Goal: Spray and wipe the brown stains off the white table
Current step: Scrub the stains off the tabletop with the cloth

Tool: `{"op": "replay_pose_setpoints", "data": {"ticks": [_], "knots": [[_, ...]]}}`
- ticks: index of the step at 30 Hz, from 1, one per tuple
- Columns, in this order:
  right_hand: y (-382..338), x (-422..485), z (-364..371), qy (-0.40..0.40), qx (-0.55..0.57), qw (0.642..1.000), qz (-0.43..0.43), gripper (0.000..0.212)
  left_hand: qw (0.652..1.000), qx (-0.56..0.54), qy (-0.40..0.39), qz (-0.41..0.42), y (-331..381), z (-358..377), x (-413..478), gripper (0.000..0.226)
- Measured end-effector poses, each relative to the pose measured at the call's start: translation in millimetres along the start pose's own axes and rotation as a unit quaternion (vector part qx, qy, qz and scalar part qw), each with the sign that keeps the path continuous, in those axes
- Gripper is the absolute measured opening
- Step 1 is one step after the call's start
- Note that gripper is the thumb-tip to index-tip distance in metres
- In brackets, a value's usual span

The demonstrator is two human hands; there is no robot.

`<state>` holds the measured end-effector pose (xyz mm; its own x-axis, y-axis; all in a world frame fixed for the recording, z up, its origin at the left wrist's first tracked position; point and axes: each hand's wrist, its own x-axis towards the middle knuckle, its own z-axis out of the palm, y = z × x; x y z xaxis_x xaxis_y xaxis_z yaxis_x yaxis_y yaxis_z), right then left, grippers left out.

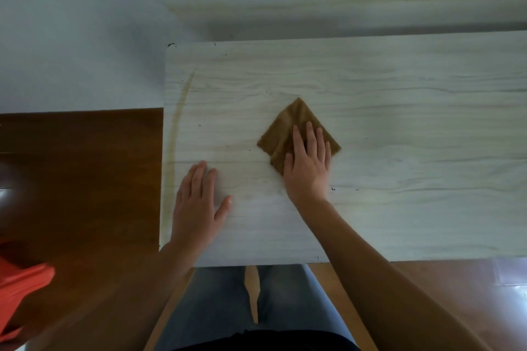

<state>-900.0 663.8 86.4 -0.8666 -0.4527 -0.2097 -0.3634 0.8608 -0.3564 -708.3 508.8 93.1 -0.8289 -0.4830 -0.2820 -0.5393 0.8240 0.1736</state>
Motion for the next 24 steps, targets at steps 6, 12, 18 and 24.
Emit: {"op": "replay_pose_setpoints", "data": {"ticks": [6,12,18,24], "knots": [[22.5,-85.0,-10.5,-0.074,-0.008,0.997,-0.023,0.063,0.999,-0.026,0.017,0.008,-3.8,2.6,0.1,0.073],[39.5,-56.7,-25.7,-0.079,-0.022,0.977,-0.196,0.061,0.999,-0.023,0.022,0.006,-5.5,7.2,-0.3,0.074],[-1.1,28.2,-3.9,-0.134,-0.106,0.941,-0.293,0.065,0.999,-0.033,0.034,0.014,-6.9,7.2,-0.4,0.07],[-89.1,118.5,14.4,-0.098,-0.105,0.94,-0.31,0.06,0.999,-0.031,0.037,0.007,-5.6,9.1,-0.8,0.069]]}}
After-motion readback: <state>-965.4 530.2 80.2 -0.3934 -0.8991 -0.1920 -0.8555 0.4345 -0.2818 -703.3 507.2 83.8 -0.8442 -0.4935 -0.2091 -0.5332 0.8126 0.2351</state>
